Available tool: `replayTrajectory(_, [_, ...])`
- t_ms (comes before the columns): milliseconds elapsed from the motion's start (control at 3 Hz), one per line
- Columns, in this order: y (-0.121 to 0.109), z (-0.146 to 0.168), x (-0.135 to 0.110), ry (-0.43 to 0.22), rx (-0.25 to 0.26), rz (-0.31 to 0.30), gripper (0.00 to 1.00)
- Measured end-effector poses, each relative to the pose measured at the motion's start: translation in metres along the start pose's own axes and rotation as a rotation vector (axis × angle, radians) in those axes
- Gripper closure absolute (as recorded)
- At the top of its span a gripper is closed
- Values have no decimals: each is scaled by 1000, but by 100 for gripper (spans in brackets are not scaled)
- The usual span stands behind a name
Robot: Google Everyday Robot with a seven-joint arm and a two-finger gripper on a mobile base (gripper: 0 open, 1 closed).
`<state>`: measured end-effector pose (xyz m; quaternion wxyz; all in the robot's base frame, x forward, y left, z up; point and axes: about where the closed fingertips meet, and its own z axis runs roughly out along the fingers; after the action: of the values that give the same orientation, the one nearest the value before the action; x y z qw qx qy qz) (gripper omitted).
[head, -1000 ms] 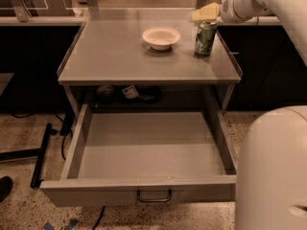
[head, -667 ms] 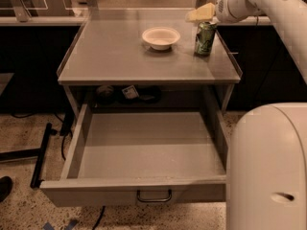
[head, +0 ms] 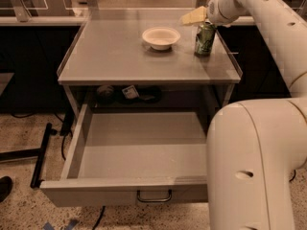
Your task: Place green can into top drawer
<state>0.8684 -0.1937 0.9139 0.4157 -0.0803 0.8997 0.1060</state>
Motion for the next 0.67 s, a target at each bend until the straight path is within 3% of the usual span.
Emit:
replayTrajectory(333, [-2, 9, 9, 42, -2, 17, 0])
replayTrajectory(667, [-4, 17, 14, 59, -14, 26, 17])
